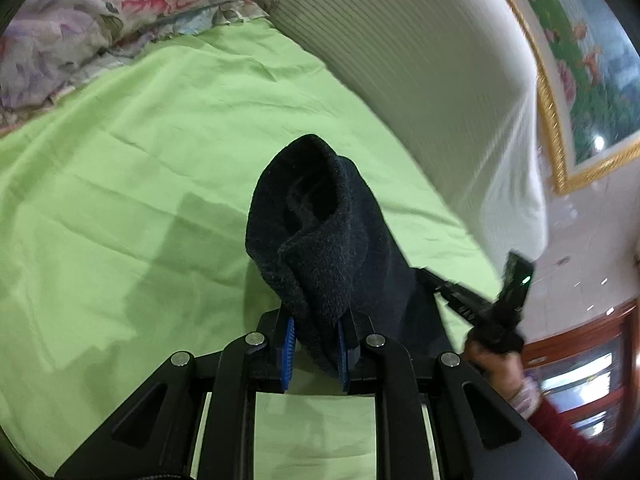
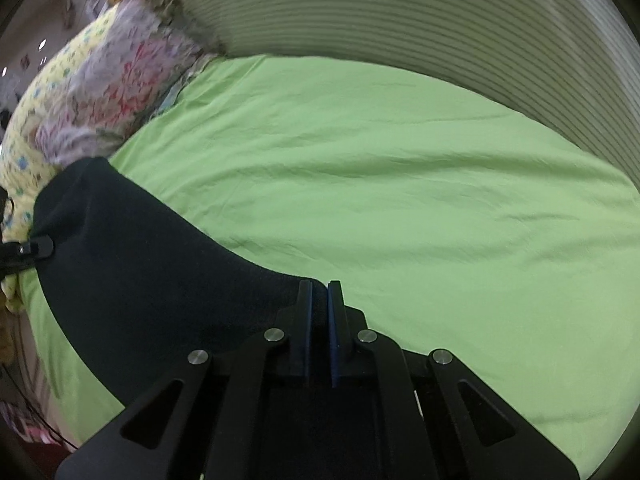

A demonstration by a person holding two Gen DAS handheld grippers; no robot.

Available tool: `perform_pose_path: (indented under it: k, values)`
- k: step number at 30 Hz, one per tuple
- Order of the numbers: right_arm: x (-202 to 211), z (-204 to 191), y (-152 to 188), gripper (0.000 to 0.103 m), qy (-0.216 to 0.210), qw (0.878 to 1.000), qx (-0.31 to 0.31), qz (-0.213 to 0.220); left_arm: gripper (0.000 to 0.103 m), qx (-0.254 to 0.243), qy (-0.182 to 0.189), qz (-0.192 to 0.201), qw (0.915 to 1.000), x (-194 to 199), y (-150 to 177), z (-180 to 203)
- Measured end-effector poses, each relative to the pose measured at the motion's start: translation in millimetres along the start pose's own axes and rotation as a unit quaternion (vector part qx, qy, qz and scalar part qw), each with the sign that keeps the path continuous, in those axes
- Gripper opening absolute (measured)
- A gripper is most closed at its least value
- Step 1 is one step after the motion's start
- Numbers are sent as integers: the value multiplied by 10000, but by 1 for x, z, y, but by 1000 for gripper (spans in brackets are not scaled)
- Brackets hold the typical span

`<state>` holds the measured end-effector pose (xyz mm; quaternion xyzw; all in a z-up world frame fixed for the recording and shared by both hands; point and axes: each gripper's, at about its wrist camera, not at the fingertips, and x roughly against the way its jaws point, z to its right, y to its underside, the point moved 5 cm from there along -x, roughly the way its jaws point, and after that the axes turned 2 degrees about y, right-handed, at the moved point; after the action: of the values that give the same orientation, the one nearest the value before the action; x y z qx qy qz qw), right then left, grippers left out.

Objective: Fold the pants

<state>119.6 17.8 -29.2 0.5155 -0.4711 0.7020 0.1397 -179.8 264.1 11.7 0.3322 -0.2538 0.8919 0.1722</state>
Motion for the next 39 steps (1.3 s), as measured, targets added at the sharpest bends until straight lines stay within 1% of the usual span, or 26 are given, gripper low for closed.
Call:
perform_pose_path:
  k: [4,6,8,9,12,13,14,15,16,18,19,21,22,24,29,31,33,36,39]
  values:
    - [-18,-7,3,7,186,9991,342,-166,16,-247,-493,-179,9983,-18,2,-21]
    - [-30,-7,8,7,296,9983,387,-319,17,-549,-866,-285,9943,-28,5,-23]
    - [-34,-4,11,11,397,9981,300,-362,20,-769,-1201,-360,9891,-34,8,-23]
    - [-31,0,11,12,433,9984,187,-325,23,-848,-1308,-371,9871,-34,9,-21]
    - [-10,10,13,23,453,9986,-222,-166,34,-1139,-1579,-291,9804,-21,7,-10]
    - [-1,15,16,30,510,9981,-329,-132,43,-1193,-1621,-259,9792,-19,5,-7]
    - [6,19,18,34,546,9975,-444,-100,49,-1300,-1705,-151,9766,-11,1,-1]
    - [18,25,23,35,510,9967,-625,-23,56,-1368,-1725,-26,9755,-4,-2,4]
    - [30,29,28,36,444,9957,-815,60,57,-1409,-1711,59,9751,4,-2,10]
    - [51,37,43,39,442,9920,-1168,180,57,-1510,-1558,190,9760,15,-9,26]
    - [62,42,53,42,467,9897,-1331,222,59,-1523,-1506,222,9765,18,-11,31]
    - [80,50,73,43,519,9853,-1601,297,63,-1573,-1290,204,9789,18,-12,47]
    - [85,51,81,44,557,9833,-1701,318,64,-1653,-1158,137,9793,13,-11,58]
    - [104,62,110,44,644,9758,-2059,368,63,-1780,-1020,21,9787,4,-6,73]
    - [137,78,166,44,862,9565,-2750,459,64,-2159,-683,-497,9728,-38,14,113]
    - [150,84,186,44,981,9479,-2988,513,64,-2313,-553,-710,9687,-52,23,129]
    - [161,89,203,44,1046,9403,-3189,570,64,-2538,-450,-970,9613,-68,35,147]
    - [175,98,226,45,1223,9279,-3469,608,67,-2945,-307,-1338,9457,-92,54,177]
    - [189,110,254,46,1342,9076,-3920,679,68,-3233,-222,-1636,9318,-112,69,201]
